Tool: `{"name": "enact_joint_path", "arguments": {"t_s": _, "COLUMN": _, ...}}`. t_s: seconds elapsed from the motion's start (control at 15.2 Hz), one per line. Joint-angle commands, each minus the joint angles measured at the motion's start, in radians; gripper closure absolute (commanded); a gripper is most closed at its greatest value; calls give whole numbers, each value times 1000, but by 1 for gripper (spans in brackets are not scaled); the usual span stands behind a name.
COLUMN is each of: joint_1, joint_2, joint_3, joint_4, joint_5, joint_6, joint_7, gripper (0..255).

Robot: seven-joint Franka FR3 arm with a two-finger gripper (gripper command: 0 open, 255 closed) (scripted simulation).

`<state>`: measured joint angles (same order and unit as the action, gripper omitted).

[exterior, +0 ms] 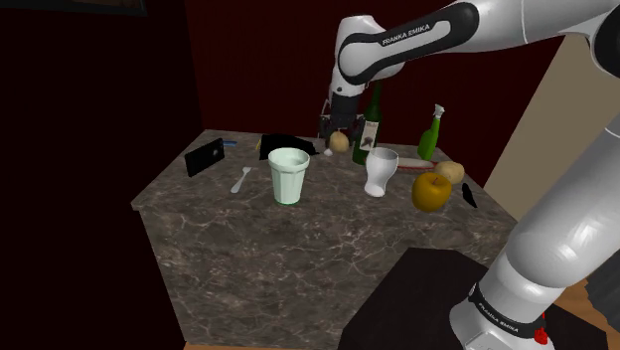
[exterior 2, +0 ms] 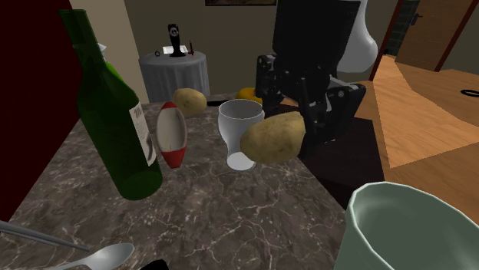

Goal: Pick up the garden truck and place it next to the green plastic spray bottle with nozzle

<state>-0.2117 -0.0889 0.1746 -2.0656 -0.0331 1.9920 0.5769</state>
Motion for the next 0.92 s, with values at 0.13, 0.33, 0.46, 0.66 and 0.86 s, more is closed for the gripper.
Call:
{"name": "enact_joint_path", "arguments": {"t_s": 0.13, "joint_1": 0, "joint_2": -10, "joint_3": -1, "joint_4": 43, "joint_5": 3, "joint_6": -54, "joint_7": -4, "gripper": 255}}
{"name": "enact_joint_path", "arguments": {"t_s": 0.33, "joint_1": -1, "joint_2": -16, "joint_3": -2, "joint_4": 77, "joint_5": 4, "joint_6": -94, "joint_7": -6, "gripper": 255}}
{"name": "enact_joint_path", "arguments": {"t_s": 0.46, "joint_1": -1, "joint_2": -19, "joint_3": -2, "joint_4": 101, "joint_5": 5, "joint_6": -120, "joint_7": -8, "gripper": 255}}
{"name": "enact_joint_path", "arguments": {"t_s": 0.66, "joint_1": -1, "joint_2": -22, "joint_3": -2, "joint_4": 138, "joint_5": 6, "joint_6": -160, "joint_7": -10, "gripper": 255}}
{"name": "enact_joint_path", "arguments": {"t_s": 0.86, "joint_1": -1, "joint_2": -23, "joint_3": -2, "joint_4": 178, "joint_5": 6, "joint_6": -200, "joint_7": -11, "gripper": 255}}
